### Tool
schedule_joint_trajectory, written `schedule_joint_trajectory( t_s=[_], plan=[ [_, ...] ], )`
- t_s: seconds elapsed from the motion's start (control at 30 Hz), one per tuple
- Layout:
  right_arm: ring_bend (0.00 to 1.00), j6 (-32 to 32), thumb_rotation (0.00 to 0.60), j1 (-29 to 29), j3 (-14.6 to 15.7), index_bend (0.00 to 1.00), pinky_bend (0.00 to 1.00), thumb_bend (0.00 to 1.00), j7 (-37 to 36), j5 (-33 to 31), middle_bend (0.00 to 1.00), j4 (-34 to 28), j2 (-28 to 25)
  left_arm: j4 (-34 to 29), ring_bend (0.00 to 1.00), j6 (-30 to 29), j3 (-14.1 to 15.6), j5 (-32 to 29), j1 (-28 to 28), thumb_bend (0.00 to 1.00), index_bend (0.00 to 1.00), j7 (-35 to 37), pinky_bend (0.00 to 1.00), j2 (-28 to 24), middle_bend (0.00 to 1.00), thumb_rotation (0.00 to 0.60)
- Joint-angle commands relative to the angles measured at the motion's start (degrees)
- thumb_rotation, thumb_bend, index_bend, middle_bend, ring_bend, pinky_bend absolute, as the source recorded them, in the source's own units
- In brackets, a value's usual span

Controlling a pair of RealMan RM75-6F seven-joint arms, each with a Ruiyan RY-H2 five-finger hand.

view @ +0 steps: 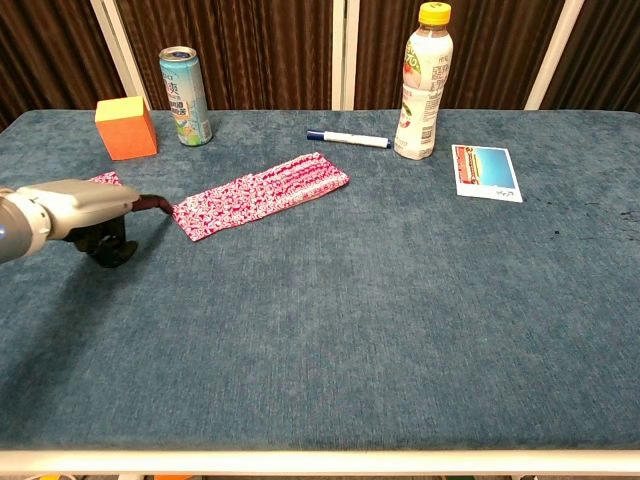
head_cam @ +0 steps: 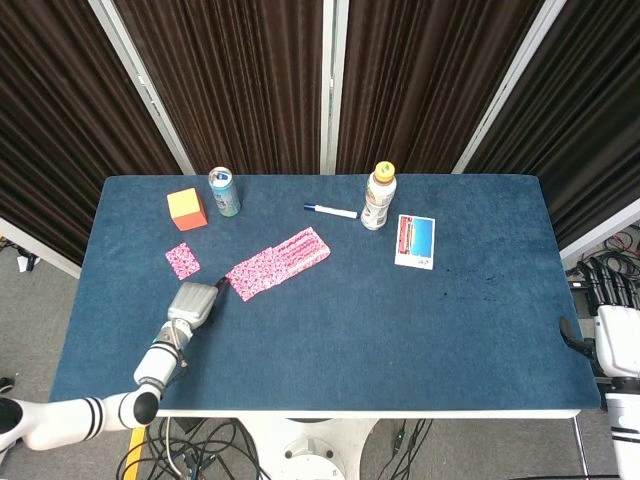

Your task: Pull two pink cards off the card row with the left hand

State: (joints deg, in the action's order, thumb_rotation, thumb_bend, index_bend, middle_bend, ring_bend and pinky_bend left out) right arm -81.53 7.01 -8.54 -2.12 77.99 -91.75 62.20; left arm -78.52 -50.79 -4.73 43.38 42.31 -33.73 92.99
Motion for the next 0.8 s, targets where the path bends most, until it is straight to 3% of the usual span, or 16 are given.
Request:
schedule_joint_trajectory(
  t_s=[0.03, 0.2, 0.6, 0.8],
  plan=[
    [0.00, -0.06, 0.600, -0.15, -0.09, 0.00, 0.00, 0.30, -0.50, -0.23, 0.00, 0.34, -0.11, 1.11, 0.93, -2.05, -0.19, 1.94, 0.04, 0.59, 0.10, 0.35, 0.95, 1.67, 0.92, 0.600],
    [0.00, 0.21, 0.600, -0.30, 0.16, 0.00, 0.00, 0.30, -1.46, -0.17, 0.00, 1.23, 0.03, 1.87, 0.93, -3.68, -0.29, 3.48, -0.30, 0.59, 0.10, 0.70, 0.95, 2.87, 0.92, 0.600],
    [0.00, 0.07, 0.600, -0.37, 0.11, 0.00, 0.00, 0.30, -2.05, 0.07, 0.00, 1.63, -0.01, 2.76, 0.93, -0.39, 1.10, 1.71, 0.66, 0.59, 0.10, -2.00, 0.95, 4.11, 0.92, 0.600],
    [0.00, 0.17, 0.600, -0.45, 0.05, 0.00, 0.00, 0.30, -2.26, -0.10, 0.00, 1.59, -0.29, 0.03, 0.93, -0.79, 2.57, 1.55, 0.80, 0.59, 0.13, -4.21, 0.95, 3.62, 0.92, 0.600]
  ],
)
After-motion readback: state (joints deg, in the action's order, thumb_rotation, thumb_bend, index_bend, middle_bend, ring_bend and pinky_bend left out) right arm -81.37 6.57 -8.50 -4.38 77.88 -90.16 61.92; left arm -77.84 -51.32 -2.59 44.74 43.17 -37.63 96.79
